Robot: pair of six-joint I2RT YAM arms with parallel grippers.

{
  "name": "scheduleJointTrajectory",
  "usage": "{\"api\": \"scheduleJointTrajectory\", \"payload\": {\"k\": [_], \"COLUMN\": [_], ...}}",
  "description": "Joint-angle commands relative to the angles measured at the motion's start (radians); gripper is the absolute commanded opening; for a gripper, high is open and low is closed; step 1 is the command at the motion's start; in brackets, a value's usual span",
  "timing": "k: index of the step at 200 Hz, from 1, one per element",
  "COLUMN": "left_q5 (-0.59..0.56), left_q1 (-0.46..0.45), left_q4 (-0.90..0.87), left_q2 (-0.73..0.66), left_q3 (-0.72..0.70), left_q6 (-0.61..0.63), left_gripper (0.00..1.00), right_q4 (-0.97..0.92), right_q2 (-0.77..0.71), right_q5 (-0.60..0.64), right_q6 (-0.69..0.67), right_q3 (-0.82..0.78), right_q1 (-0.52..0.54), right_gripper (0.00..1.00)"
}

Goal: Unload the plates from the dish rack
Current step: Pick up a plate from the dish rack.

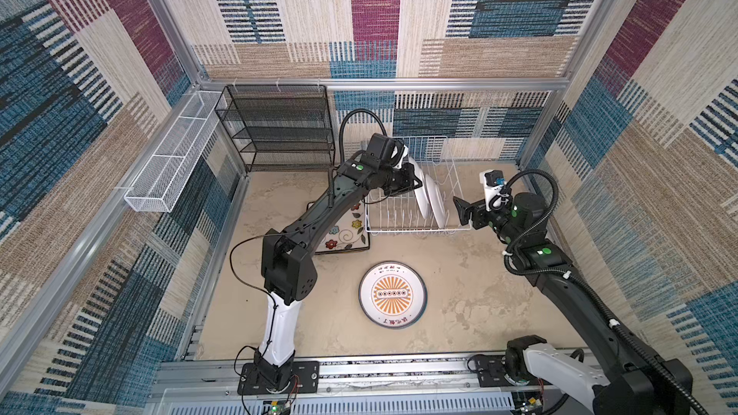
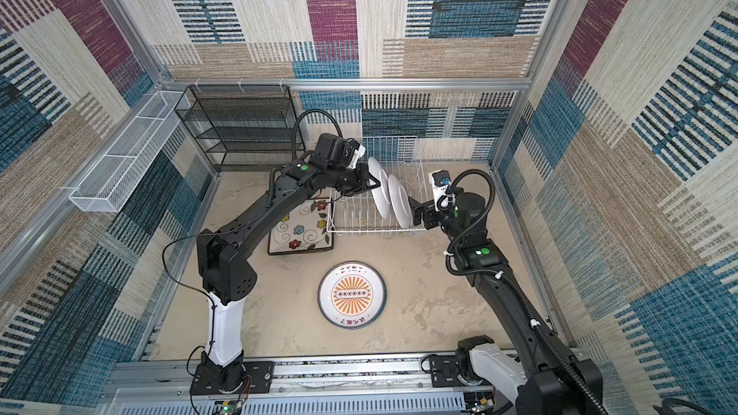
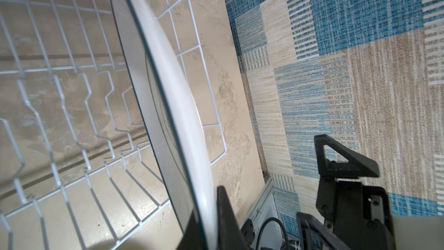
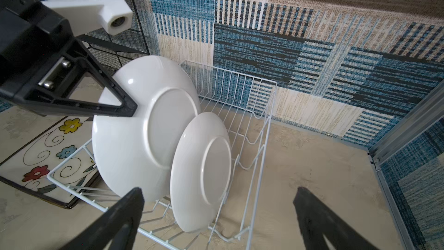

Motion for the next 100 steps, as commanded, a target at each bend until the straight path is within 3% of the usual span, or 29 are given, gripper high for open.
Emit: {"api": "scheduleJointTrajectory", "payload": {"k": [1,68,100], "left_q5": [-0.008,-0.034,-0.088], "left_q1": [0.002,0.022,0.028], "left_q4": [0.017,0.042,0.041], "left_q2": [-0.038,-0.158,-0.246], "left_q3": [-0.021,-0.105,-0.152], "left_q6": [0.030,0.055,0.180], "left_gripper": [0.00,0.00,0.00], "right_q4": [0.044,0.040,0.006], "right_q2": [-0.004,0.007,0.047], "right_q5": [-0.016,-0.051,-0.078], "right_q6": [0.019,0.074,0.146], "right_q3": [0.012,0.038,0.093], "right_q1": [0.000,0.000,0.000], "right_gripper": [1.00,1.00,1.00]}}
